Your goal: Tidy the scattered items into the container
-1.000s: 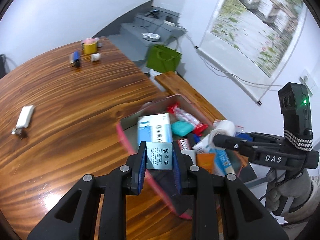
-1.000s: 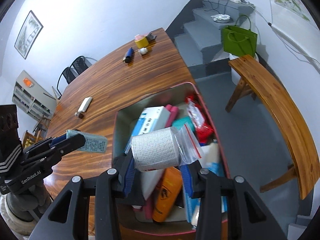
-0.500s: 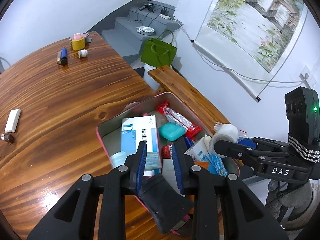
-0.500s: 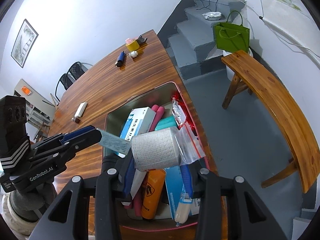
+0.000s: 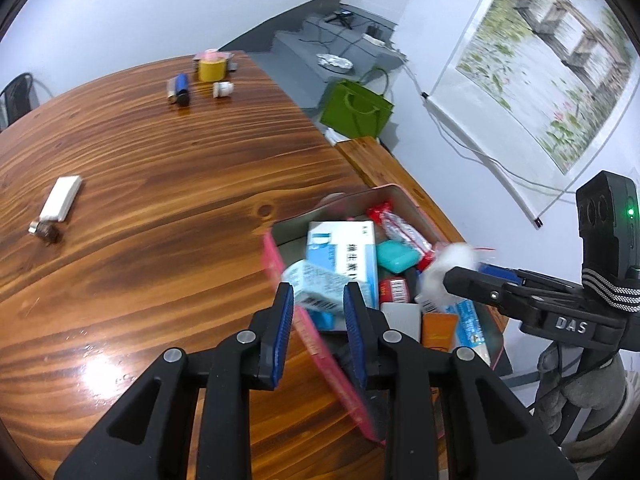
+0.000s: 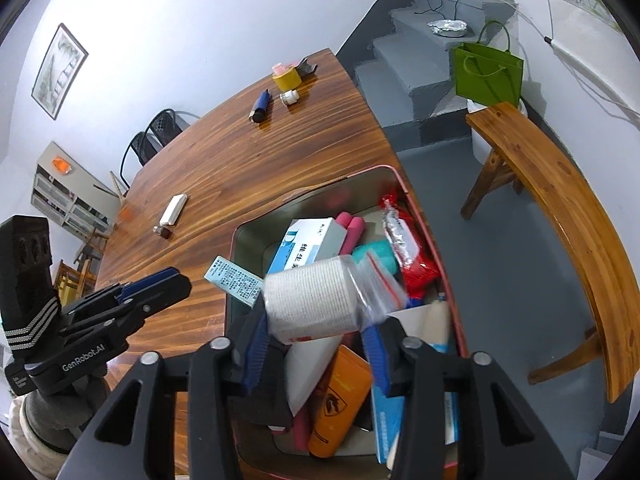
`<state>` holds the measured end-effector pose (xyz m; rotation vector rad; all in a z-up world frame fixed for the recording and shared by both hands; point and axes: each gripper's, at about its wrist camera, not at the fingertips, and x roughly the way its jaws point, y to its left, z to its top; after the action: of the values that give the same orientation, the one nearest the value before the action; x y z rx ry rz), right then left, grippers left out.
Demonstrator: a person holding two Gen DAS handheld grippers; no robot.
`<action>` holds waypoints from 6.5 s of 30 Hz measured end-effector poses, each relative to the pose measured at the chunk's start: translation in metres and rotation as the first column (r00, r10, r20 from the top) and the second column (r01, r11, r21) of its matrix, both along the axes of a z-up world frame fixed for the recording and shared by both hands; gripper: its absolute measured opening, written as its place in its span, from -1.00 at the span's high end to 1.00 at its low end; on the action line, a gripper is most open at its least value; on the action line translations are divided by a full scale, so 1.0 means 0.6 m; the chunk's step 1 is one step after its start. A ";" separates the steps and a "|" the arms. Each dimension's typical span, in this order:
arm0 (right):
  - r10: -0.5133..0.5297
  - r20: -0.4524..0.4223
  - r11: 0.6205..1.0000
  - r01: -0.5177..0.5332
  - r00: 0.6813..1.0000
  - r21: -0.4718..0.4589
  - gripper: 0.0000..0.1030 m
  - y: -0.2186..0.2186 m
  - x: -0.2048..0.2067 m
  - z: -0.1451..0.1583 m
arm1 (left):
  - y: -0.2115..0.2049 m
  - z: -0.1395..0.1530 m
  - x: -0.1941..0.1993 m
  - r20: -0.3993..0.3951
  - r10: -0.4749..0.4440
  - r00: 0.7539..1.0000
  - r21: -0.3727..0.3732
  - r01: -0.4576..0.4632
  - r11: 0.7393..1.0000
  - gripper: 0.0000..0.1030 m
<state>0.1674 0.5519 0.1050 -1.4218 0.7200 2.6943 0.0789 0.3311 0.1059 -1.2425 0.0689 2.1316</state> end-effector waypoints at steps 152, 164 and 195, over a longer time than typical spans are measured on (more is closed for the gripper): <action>0.369 0.215 0.892 -0.410 0.904 0.193 0.01 -0.507 -0.398 -0.147 | -0.551 -0.080 -0.128 -0.054 0.435 0.899 -0.043 -0.437 0.898 -0.24; 0.410 0.266 0.873 -0.460 0.872 0.163 0.01 -0.500 -0.343 -0.147 | -0.527 -0.102 -0.084 0.001 0.441 0.897 0.001 -0.441 0.897 -0.24; -0.037 0.016 0.979 0.033 0.999 0.202 0.01 -0.143 -0.038 0.062 | -0.130 0.038 -0.004 -0.141 -0.090 0.986 0.043 0.097 0.994 -0.24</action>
<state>0.1444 0.4660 0.1420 -1.3724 0.4504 2.6337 0.0763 0.2532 0.1290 -1.0403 0.1306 2.1232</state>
